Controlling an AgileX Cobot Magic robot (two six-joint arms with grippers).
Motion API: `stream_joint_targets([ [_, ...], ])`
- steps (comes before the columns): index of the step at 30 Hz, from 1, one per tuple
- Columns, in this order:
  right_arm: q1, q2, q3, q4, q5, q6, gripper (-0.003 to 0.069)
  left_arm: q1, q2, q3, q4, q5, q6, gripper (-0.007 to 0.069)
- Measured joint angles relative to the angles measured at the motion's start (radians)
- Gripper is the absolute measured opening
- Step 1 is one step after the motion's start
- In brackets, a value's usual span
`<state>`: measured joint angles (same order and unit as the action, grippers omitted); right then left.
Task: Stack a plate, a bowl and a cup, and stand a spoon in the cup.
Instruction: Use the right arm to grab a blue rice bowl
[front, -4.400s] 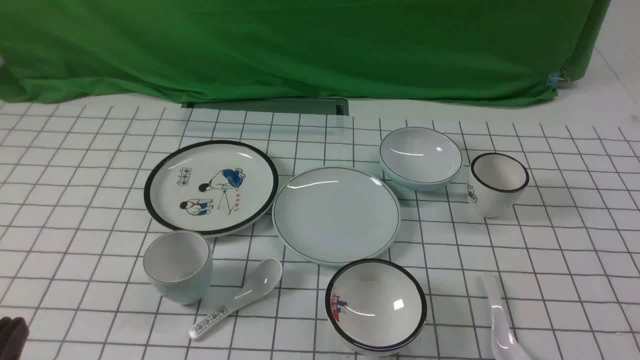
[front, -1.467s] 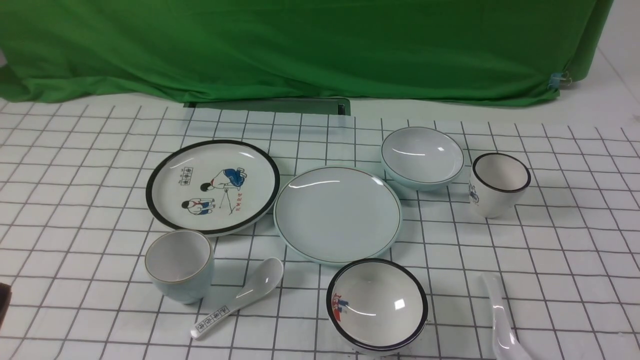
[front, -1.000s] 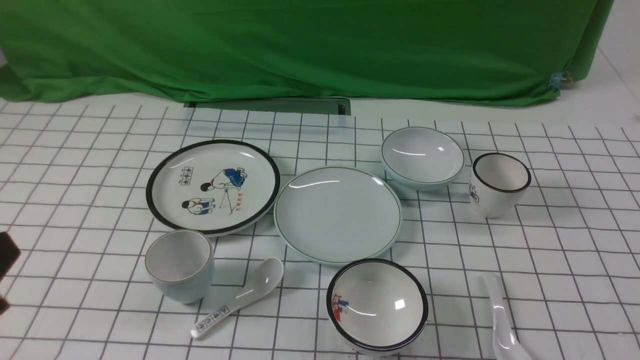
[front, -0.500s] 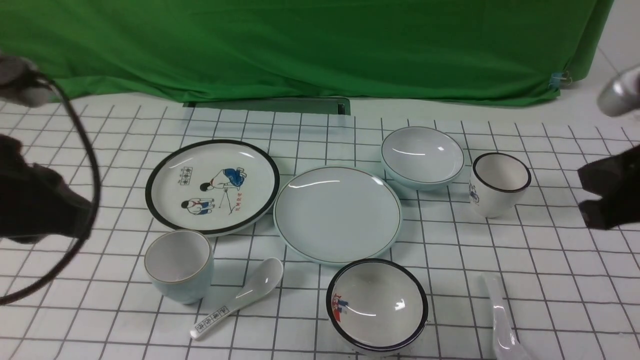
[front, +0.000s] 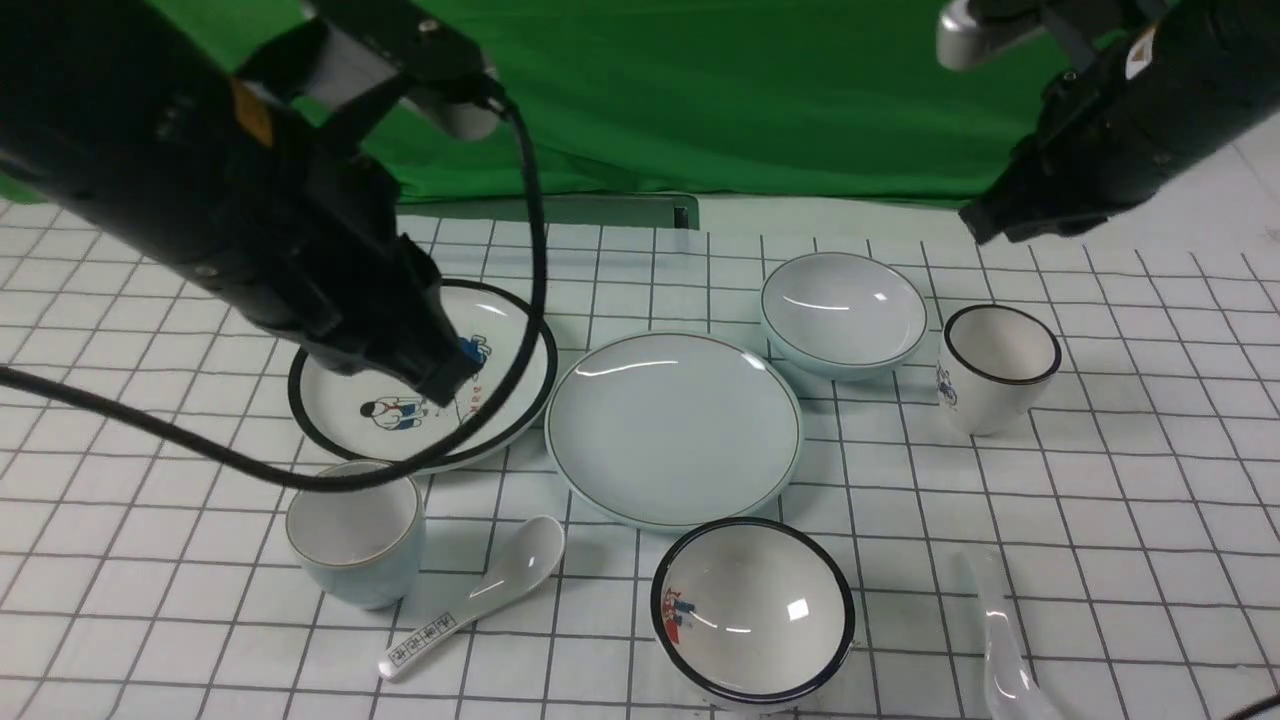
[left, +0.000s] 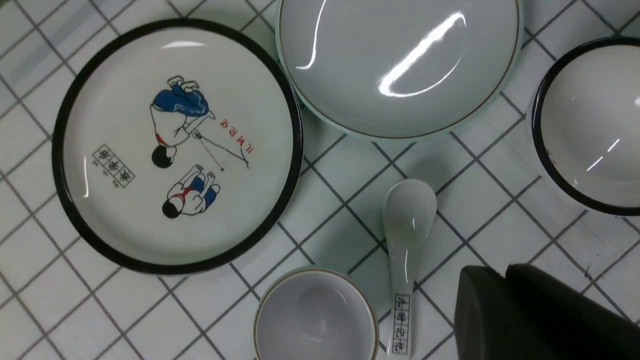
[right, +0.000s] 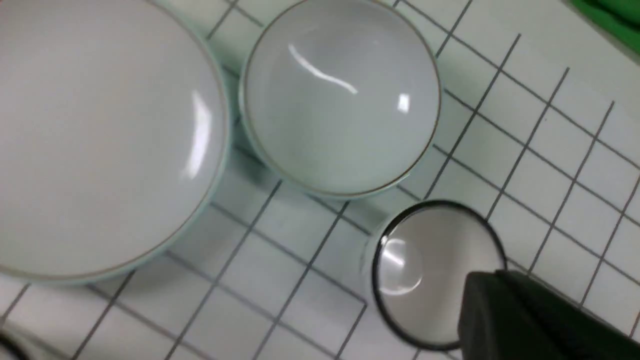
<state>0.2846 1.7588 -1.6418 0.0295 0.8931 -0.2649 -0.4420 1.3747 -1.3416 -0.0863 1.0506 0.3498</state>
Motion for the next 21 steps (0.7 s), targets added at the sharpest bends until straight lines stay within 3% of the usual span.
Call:
stream_joint_targets([
  [3,-0.037,0.105,-0.096,0.022,0.001,0.005,0.0024,-0.005,0.026,0.000,0.001,-0.028,0.000,-0.0009],
  [5,-0.059,0.175,-0.155,0.049,0.000,0.005,0.0074,-0.005,0.041,0.000,0.005,-0.043,0.000,-0.0009],
  [7,-0.074,0.242,-0.203,0.074,-0.004,0.009,0.0173,-0.005,0.054,0.000,0.007,-0.059,0.000,-0.0009],
  [8,-0.074,0.242,-0.203,0.075,-0.006,0.010,0.0185,-0.005,0.055,0.000,0.007,-0.059,0.000,-0.0009],
  [11,-0.085,0.351,-0.273,0.103,-0.020,0.023,0.0392,-0.005,0.072,0.000,0.007,-0.065,0.000,-0.0009],
  [13,-0.086,0.404,-0.303,0.118,-0.024,0.028,0.0463,-0.005,0.079,0.000,0.008,-0.065,0.000,-0.0009],
  [17,-0.086,0.487,-0.338,0.126,-0.044,0.032,0.0496,-0.005,0.095,0.000,0.008,-0.065,0.001,-0.0009],
  [21,-0.086,0.546,-0.343,0.127,-0.081,0.032,0.0463,-0.005,0.115,0.000,0.008,-0.065,0.001,-0.0009],
])
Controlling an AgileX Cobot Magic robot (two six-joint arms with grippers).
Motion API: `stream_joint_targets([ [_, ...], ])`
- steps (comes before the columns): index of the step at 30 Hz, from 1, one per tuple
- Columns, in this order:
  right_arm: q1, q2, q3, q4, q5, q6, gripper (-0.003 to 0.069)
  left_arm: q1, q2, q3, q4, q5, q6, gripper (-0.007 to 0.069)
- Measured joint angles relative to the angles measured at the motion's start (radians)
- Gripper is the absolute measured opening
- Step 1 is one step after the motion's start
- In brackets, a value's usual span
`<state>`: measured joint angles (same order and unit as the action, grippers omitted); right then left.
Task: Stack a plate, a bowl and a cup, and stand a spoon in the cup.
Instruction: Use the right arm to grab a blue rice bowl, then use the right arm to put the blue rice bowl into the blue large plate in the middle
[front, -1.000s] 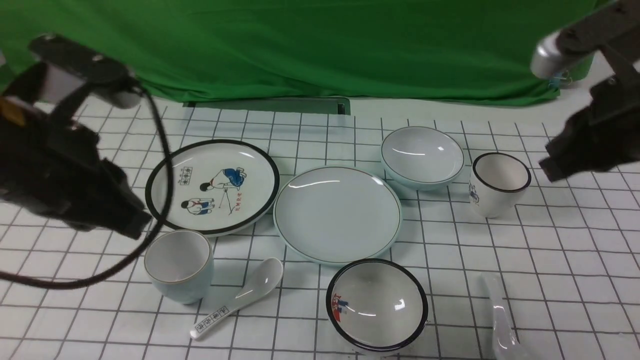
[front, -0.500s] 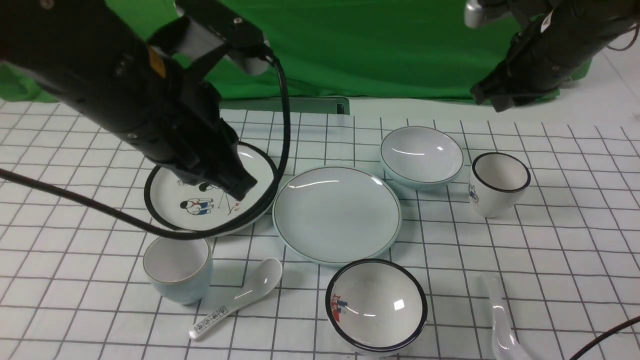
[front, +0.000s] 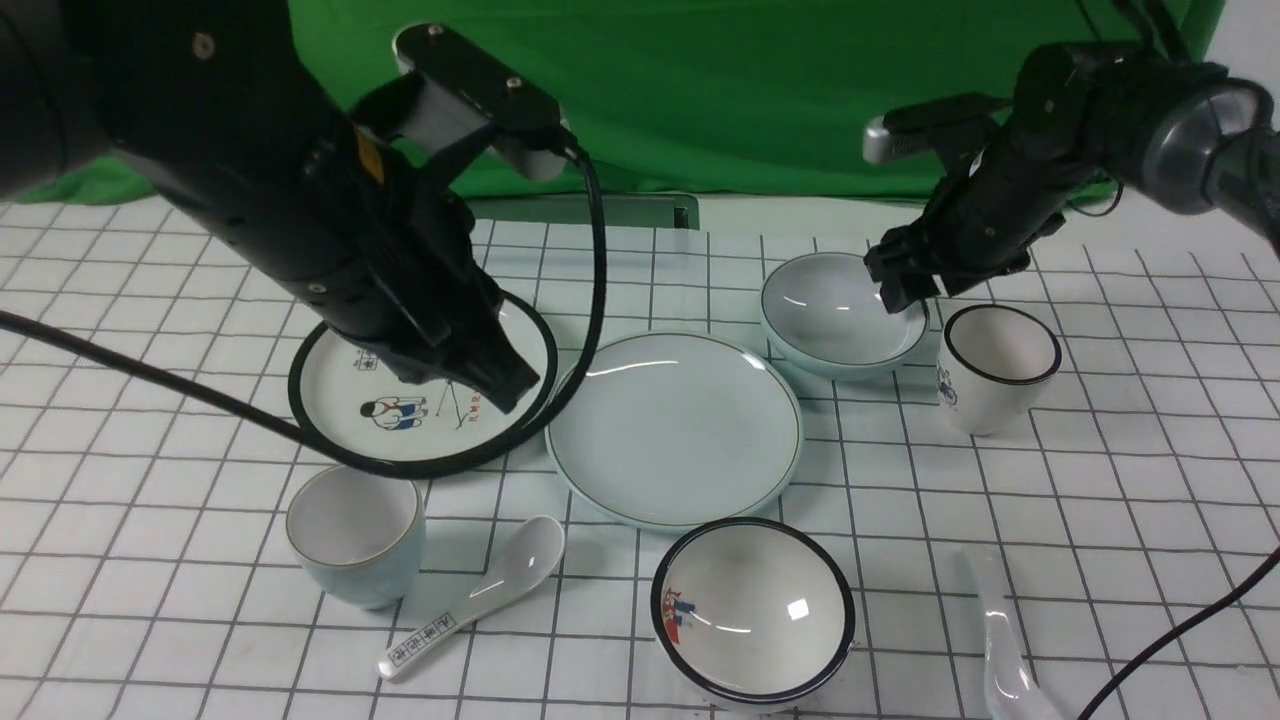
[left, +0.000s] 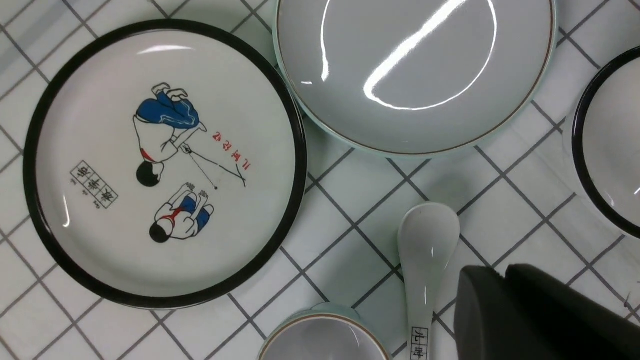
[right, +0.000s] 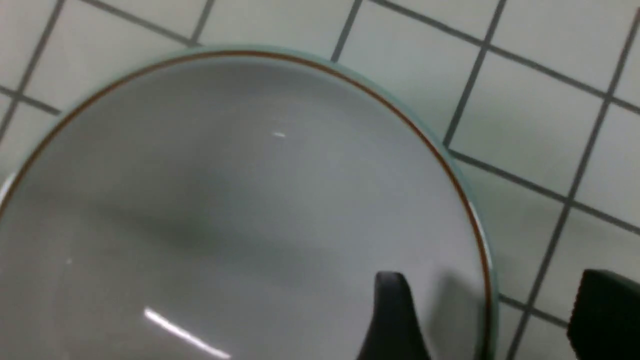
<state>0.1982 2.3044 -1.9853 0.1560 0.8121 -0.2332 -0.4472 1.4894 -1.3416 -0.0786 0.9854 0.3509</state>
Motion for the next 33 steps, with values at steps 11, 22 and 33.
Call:
stream_joint_targets([
  [11,0.000,0.012,-0.002,0.053,-0.039,0.000,0.0081,0.000,0.019,0.000,0.006,-0.002,0.004,-0.0009],
  [22,0.000,-0.034,-0.127,0.165,0.116,-0.105,0.0074,-0.001,0.004,0.000,0.127,0.044,-0.044,-0.0009],
  [33,0.121,-0.143,-0.152,0.316,0.353,-0.247,0.0074,-0.001,-0.082,0.000,0.222,0.052,-0.147,-0.0009],
])
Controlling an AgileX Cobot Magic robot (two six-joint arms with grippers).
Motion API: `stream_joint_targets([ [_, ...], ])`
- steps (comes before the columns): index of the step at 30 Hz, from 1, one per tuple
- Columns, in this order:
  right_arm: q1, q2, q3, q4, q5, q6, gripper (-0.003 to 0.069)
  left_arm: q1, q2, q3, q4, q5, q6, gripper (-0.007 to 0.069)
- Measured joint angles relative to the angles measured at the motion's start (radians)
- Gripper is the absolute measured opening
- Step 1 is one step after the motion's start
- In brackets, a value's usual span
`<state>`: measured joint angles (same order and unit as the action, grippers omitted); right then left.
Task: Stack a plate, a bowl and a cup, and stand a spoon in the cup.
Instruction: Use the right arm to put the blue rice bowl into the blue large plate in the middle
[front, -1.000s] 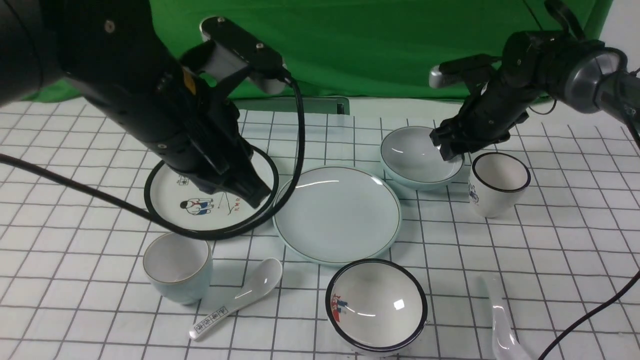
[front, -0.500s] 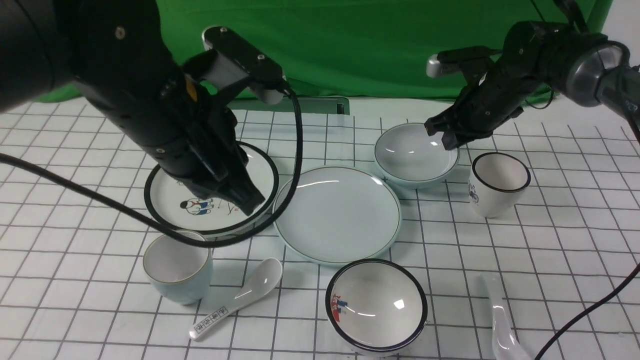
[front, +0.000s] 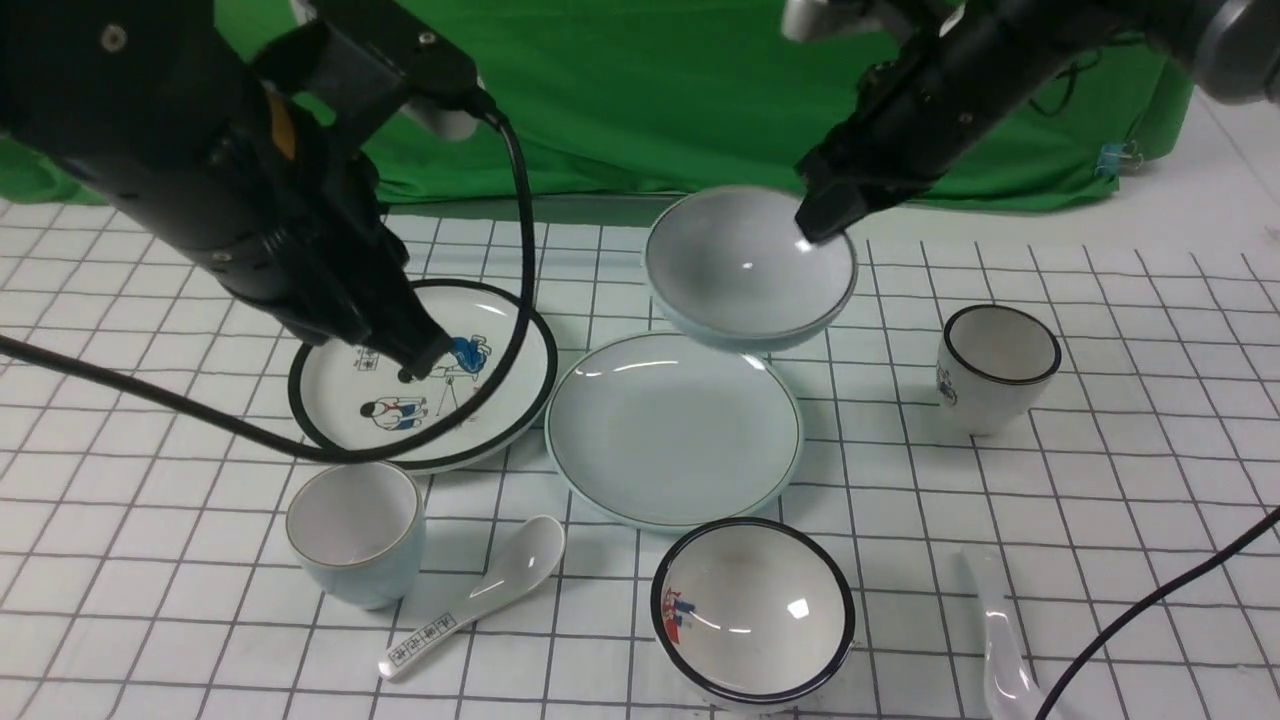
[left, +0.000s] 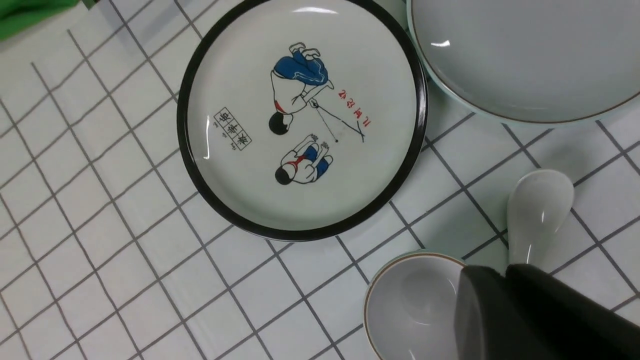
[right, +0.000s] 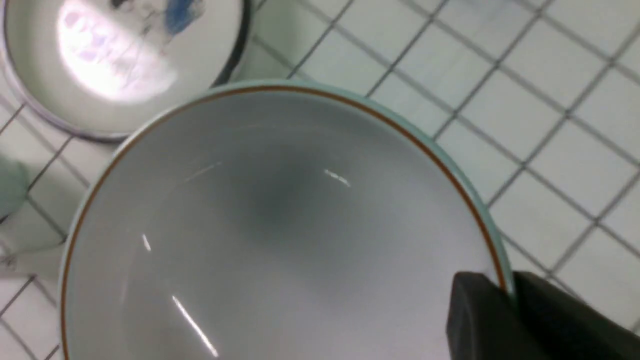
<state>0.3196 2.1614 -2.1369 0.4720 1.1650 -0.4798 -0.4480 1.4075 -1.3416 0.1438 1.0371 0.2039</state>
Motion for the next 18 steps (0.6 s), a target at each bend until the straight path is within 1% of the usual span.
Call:
stream_joint_targets([
  [3,0.063,0.030,0.000,0.001,-0.001,-0.010,0.0074,0.000,-0.003,0.000,-0.006,0.002,0.000,-0.0009],
  [5,0.081,0.038,0.000,-0.003,-0.006,-0.010,0.0074,0.000,-0.003,0.000,-0.006,0.002,0.000,-0.0009],
  [7,0.109,0.071,0.000,-0.033,-0.008,-0.007,0.0074,0.000,-0.003,0.000,-0.008,0.003,0.000,-0.0009],
  [11,0.118,0.118,0.000,-0.087,-0.017,0.012,0.0074,0.000,-0.003,0.000,-0.008,0.003,0.000,-0.0009],
  [13,0.117,0.149,0.001,-0.135,-0.044,0.022,0.0074,0.000,-0.003,0.000,-0.008,0.003,0.000,-0.0009],
  [18,0.117,0.174,0.001,-0.161,-0.092,0.038,0.0074,0.000,-0.003,0.000,-0.008,0.005,0.000,-0.0009],
])
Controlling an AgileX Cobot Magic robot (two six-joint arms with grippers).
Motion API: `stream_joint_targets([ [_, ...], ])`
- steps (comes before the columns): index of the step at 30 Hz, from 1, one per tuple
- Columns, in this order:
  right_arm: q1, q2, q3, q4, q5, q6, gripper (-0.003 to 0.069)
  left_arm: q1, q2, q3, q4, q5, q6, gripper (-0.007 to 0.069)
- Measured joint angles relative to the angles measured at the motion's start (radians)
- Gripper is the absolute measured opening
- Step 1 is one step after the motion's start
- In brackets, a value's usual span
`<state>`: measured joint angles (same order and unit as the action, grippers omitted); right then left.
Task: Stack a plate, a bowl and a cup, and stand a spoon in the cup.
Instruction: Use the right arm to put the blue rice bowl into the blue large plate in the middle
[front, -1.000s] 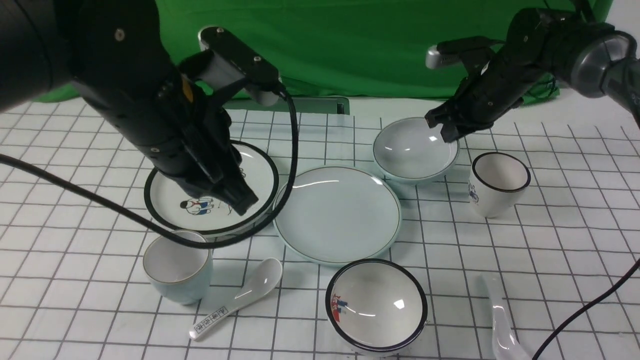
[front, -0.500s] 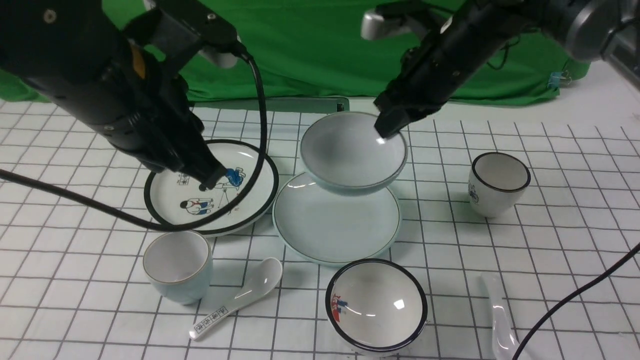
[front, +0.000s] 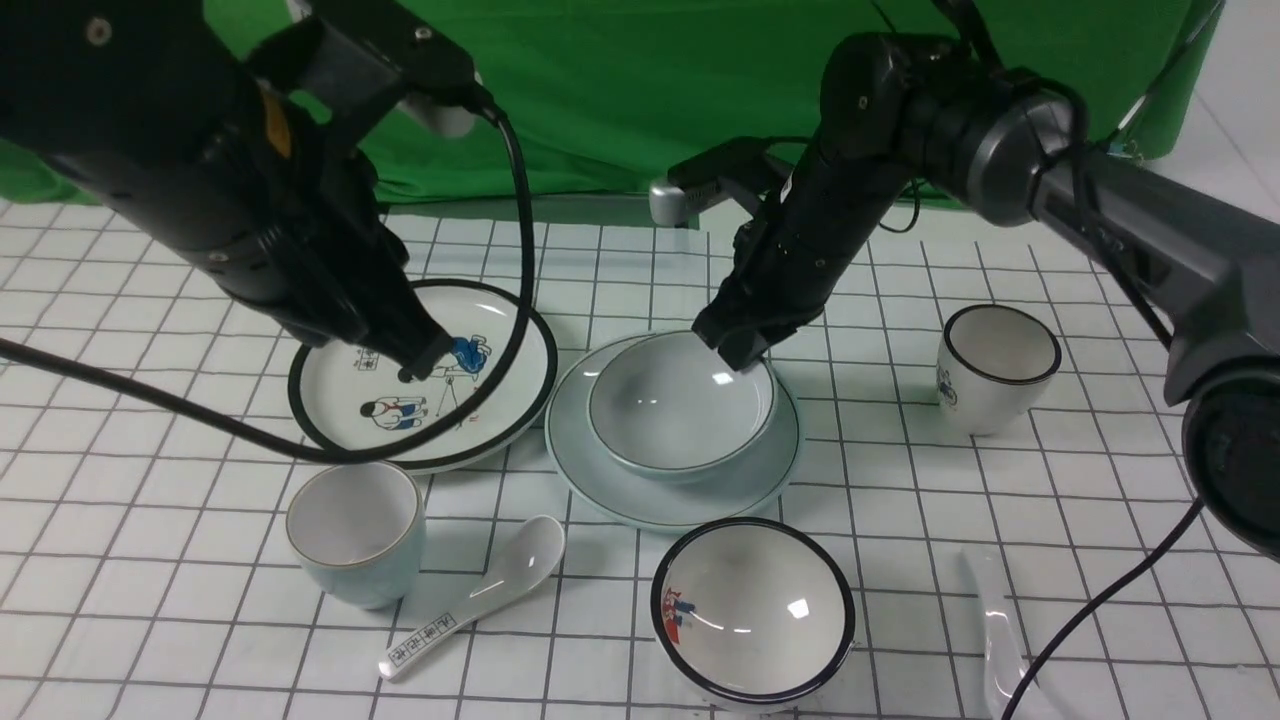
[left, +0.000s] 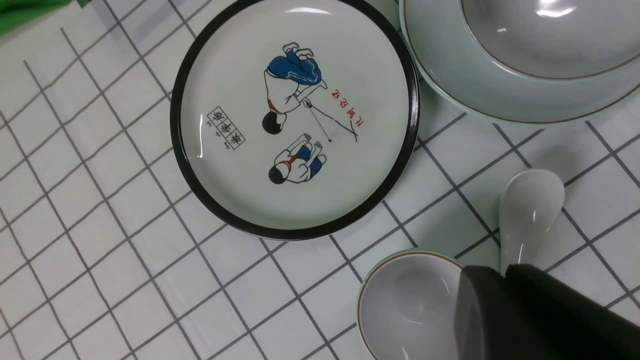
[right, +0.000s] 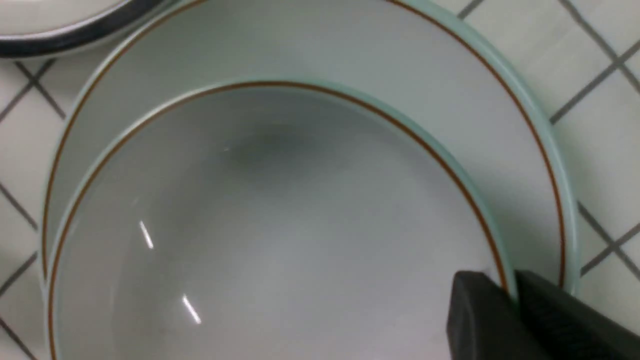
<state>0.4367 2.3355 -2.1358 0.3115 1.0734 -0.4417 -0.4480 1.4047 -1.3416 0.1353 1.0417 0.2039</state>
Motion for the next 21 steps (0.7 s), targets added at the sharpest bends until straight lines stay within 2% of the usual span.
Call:
stream_joint_targets([
  [7,0.000,0.001,0.000,-0.001,-0.045,0.002,0.0086,0.003,0.000,0.000,0.000,-0.012,-0.043,-0.0009],
  [9,0.000,0.001,0.000,-0.001,-0.044,0.002,0.0113,0.013,0.000,0.000,-0.006,-0.016,-0.064,-0.0007],
  [11,0.000,0.001,0.000,-0.004,-0.038,0.003,0.0204,0.041,0.000,0.000,-0.018,-0.017,-0.092,0.0007],
  [12,0.000,0.001,-0.001,-0.008,-0.025,0.006,0.0287,0.068,0.000,0.000,-0.025,-0.017,-0.099,0.0027],
  [16,0.000,0.000,-0.034,-0.034,0.057,0.018,0.0468,0.143,-0.001,0.021,-0.059,-0.031,-0.110,0.0143],
  [18,0.000,-0.011,-0.063,-0.047,0.104,0.026,0.0512,0.169,-0.001,0.054,-0.077,-0.044,-0.111,0.0223],
  [21,0.000,-0.056,-0.096,-0.066,0.125,0.057,0.0524,0.173,0.007,0.119,-0.097,-0.079,-0.100,0.0343],
])
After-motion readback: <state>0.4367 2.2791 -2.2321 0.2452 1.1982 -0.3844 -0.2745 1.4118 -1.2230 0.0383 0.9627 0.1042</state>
